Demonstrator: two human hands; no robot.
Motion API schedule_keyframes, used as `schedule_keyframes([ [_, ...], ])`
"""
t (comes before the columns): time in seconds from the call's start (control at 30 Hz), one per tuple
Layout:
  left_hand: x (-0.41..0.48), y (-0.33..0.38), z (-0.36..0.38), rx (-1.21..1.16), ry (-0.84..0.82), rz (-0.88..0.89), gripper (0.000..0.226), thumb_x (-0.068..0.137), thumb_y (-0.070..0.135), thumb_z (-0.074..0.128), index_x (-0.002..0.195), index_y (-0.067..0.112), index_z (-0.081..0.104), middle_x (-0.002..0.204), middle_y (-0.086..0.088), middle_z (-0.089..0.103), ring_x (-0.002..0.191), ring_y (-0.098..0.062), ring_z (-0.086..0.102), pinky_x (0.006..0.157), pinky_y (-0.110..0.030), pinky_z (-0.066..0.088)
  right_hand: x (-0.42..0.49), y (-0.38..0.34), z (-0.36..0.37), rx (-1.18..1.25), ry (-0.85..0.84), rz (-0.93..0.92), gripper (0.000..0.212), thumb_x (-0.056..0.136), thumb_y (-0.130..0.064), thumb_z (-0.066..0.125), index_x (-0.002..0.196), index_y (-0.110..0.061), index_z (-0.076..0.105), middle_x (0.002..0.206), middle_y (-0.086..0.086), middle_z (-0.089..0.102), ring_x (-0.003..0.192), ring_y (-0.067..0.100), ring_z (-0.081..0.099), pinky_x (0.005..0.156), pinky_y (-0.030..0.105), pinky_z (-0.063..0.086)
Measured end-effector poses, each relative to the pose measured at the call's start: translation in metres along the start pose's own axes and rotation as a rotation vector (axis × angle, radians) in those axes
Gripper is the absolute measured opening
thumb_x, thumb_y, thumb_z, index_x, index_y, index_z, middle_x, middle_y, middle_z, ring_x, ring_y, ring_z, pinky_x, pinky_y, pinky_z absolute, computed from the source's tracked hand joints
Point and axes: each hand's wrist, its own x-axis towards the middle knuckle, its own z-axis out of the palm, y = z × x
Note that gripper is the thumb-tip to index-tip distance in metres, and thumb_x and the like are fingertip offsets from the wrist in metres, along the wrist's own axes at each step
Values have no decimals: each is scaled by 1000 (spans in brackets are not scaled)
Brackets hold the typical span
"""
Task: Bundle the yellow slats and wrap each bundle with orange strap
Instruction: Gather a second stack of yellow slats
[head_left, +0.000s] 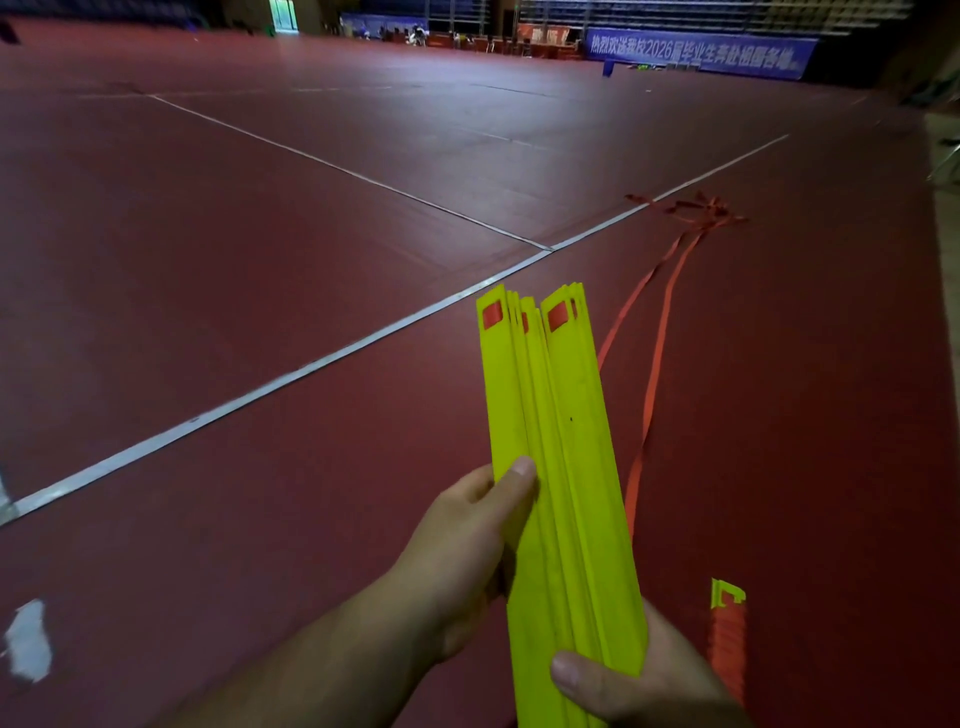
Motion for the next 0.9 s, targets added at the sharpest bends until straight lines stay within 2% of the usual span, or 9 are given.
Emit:
schedule_keyframes([
  [0.1,-2,-2,1,31,16,52,28,95,25,63,122,16,64,106,-9,76,100,-29,72,89,-48,58,5,1,4,-3,-21,-3,87,78,-26,82,148,-15,31,143,6,55,132,26,52,105,36,46],
  [0.2,-3,-2,4,1,0,66,22,100,23,54,117,15,67,102,-10,76,95,-26,73,85,-46,59,5,3,5,62,-110,-131,74,89,4,61,152,-12,26,150,9,46,138,28,44,108,33,41],
  [0.3,-6,1,6,-106,-64,60,31,104,24,44,115,8,69,107,-18,74,97,-29,72,85,-43,59,4,-3,8,224,-164,-195,79,87,27,35,153,-16,28,155,13,38,141,29,38,109,32,38],
  [0.37,-7,1,6,-151,-109,64,35,104,26,43,118,5,68,110,-22,73,97,-31,72,86,-45,59,4,-3,13,252,-146,-203,75,88,19,44,153,-13,27,154,17,38,142,34,37,111,40,37],
  [0.5,-7,-2,7,-205,-127,55,38,102,27,45,121,2,66,115,-25,70,107,-39,68,92,-50,55,1,6,14,127,75,-86,82,72,-14,74,144,-14,34,135,-2,62,126,20,58,94,24,49],
  [0.63,-3,-7,4,-189,-121,67,37,98,26,52,123,4,66,118,-23,70,114,-40,64,96,-49,54,-3,11,13,12,239,53,89,48,-35,83,130,-21,51,110,-4,75,101,14,71,80,24,54],
  [0.7,-1,-6,2,-171,-114,54,35,94,25,57,121,5,68,115,-20,72,107,-35,69,93,-46,56,-6,11,11,0,269,59,85,46,-35,83,125,-19,55,104,-2,76,96,15,72,76,23,54],
  [0.77,0,-5,0,-163,-108,26,37,88,26,62,118,5,69,110,-17,74,94,-28,72,80,-39,59,-7,8,12,4,273,61,82,49,-32,84,124,-17,56,105,0,76,96,17,72,75,23,54],
  [0.9,5,-1,-7,-185,-130,-75,42,79,24,69,116,3,67,102,-14,74,79,-21,71,62,-31,58,-9,0,12,12,251,62,70,62,-8,81,127,-14,54,109,0,75,100,17,72,76,22,54],
])
